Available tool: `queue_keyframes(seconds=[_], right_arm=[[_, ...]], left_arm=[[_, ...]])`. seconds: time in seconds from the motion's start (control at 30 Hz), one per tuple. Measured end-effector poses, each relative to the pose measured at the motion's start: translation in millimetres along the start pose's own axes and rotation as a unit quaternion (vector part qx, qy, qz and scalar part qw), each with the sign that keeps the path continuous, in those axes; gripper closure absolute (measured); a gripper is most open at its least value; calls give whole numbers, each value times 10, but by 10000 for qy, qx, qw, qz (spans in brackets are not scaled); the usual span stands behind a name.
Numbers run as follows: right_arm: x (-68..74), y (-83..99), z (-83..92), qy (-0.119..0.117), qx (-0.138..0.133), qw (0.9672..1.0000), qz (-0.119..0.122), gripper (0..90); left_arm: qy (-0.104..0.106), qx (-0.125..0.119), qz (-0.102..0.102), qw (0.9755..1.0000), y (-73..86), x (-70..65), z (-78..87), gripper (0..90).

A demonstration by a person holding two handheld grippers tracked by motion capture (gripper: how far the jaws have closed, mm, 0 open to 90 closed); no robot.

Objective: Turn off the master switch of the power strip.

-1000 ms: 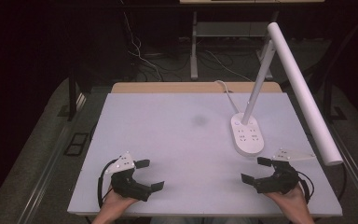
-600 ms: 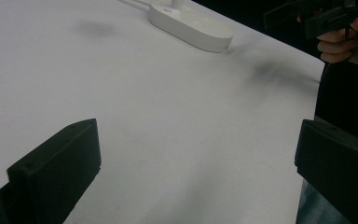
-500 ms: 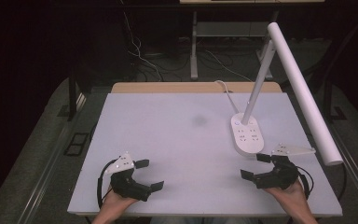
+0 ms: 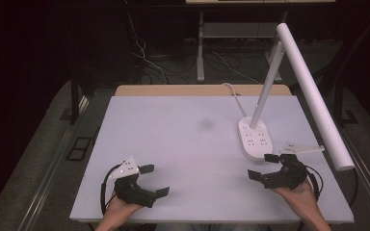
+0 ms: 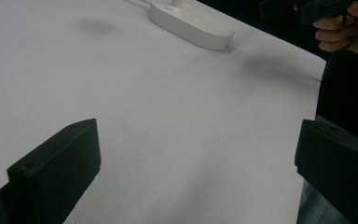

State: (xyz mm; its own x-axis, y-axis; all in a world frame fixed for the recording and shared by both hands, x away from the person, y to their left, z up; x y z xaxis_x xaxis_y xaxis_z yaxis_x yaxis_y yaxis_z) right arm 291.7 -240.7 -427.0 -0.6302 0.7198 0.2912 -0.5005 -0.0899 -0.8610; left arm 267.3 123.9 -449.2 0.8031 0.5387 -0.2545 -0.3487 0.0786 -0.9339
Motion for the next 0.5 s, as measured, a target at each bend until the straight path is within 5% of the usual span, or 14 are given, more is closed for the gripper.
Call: queue_keyframes(seconds=[0.5], right_arm=[[-33, -167, -67, 35, 34, 10000, 73, 2]], left_arm=[[3, 8, -8, 10000, 1, 2, 0, 0]])
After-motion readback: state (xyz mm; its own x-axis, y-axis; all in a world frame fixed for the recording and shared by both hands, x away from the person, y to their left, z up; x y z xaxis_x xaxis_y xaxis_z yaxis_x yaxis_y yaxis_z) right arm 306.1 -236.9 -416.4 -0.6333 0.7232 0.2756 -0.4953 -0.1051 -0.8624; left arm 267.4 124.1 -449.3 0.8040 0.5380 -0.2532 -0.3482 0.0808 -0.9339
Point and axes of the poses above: each handheld gripper's, and its own axes: z roughly backward along the jaws, y roughly out of its underside, x roughly to its left, the point moved 6 cm from there along -z, roughly forward along the jaws, and after that the axes turned 10 degrees about -x, right-handed, at the moved point
